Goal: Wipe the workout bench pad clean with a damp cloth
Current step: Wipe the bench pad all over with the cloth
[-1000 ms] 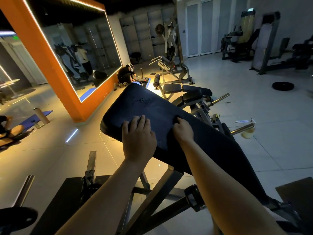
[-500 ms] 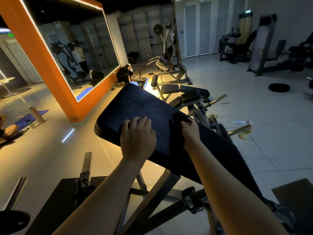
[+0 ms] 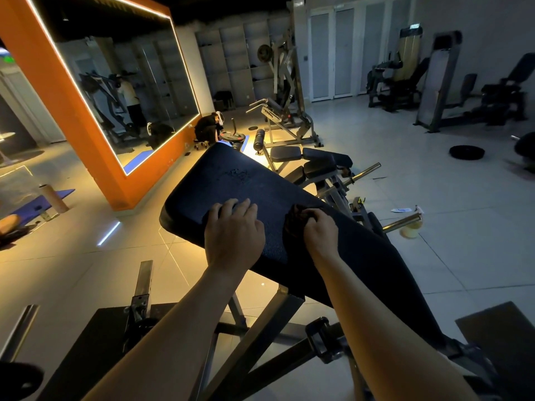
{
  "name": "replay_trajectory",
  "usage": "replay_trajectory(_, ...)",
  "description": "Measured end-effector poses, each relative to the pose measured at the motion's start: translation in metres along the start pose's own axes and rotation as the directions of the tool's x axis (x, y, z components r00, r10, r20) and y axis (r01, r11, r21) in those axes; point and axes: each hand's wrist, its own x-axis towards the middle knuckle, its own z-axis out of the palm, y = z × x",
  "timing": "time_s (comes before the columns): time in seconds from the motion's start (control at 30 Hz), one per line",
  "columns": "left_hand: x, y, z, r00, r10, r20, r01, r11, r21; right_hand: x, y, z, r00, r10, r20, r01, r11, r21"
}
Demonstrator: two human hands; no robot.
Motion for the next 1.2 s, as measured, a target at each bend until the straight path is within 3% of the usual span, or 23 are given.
replay_trajectory(0.17, -0.002, 0.002, -0.004, 1.0, -0.008, 0.026, 0.008, 1.0, 0.002, -0.002, -0.003, 0.003, 0.981, 0.126, 0.147, -0.076, 0.948, -0.308)
replay_trajectory(0.23, -0.003, 0.002, -0.006, 0.999, -0.003, 0.044, 0.003, 1.0, 0.003, -0.003, -0.001, 0.01, 0.98, 0.125, 0.157, -0.081, 0.962, -0.26)
replay_trajectory(0.3, -0.003, 0.001, -0.008, 0.998, 0.008, 0.065, -0.009, 1.0, 0.014, -0.001, -0.002, 0.014, 0.982, 0.064, 0.176, -0.031, 0.982, -0.185)
replay_trajectory(0.43, 0.01, -0.009, -0.016, 0.996, -0.026, 0.088, 0.026, 1.0, 0.001, 0.01, -0.019, 0.031, 0.981, -0.024, 0.19, 0.077, 0.959, -0.274)
replay_trajectory(0.5, 0.021, -0.013, -0.022, 0.992, -0.068, 0.108, 0.062, 0.996, 0.061, 0.014, -0.044, 0.051, 0.967, -0.108, 0.232, 0.149, 0.974, -0.17)
replay_trajectory(0.6, 0.029, -0.011, -0.024, 0.983, -0.113, 0.143, 0.085, 0.979, 0.186, 0.019, -0.094, 0.078, 0.868, -0.288, 0.404, 0.303, 0.953, 0.027)
replay_trajectory(0.67, 0.028, -0.009, -0.022, 0.981, -0.126, 0.147, 0.09, 0.969, 0.231, 0.025, -0.107, 0.081, 0.805, -0.382, 0.453, 0.438, 0.898, -0.022)
replay_trajectory(0.73, 0.026, -0.011, -0.02, 0.983, -0.125, 0.137, 0.09, 0.968, 0.235, 0.031, -0.089, 0.071, 0.81, -0.417, 0.412, 0.497, 0.862, -0.104)
replay_trajectory(0.8, 0.027, -0.012, -0.02, 0.978, -0.135, 0.157, 0.095, 0.966, 0.239, 0.039, -0.05, 0.054, 0.891, -0.336, 0.304, 0.393, 0.908, -0.147)
replay_trajectory(0.87, 0.029, -0.011, -0.021, 0.969, -0.15, 0.195, 0.101, 0.965, 0.24, 0.047, -0.017, 0.038, 0.975, -0.119, 0.187, 0.158, 0.965, -0.209)
replay_trajectory(0.9, 0.032, -0.01, -0.021, 0.965, -0.157, 0.21, 0.105, 0.966, 0.236, 0.051, -0.007, 0.036, 0.987, -0.026, 0.158, 0.066, 0.965, -0.252)
replay_trajectory(0.97, 0.044, -0.013, -0.023, 0.954, -0.177, 0.242, 0.12, 0.965, 0.231, 0.06, -0.009, 0.044, 0.99, 0.027, 0.138, 0.008, 0.97, -0.244)
replay_trajectory(1.07, 0.068, -0.024, -0.025, 0.934, -0.24, 0.265, 0.181, 0.957, 0.228, 0.065, -0.052, 0.077, 0.951, -0.154, 0.267, 0.188, 0.976, -0.106)
replay_trajectory(1.2, 0.083, -0.029, -0.019, 0.913, -0.296, 0.279, 0.229, 0.941, 0.249, 0.068, -0.109, 0.112, 0.767, -0.466, 0.441, 0.489, 0.87, 0.068)
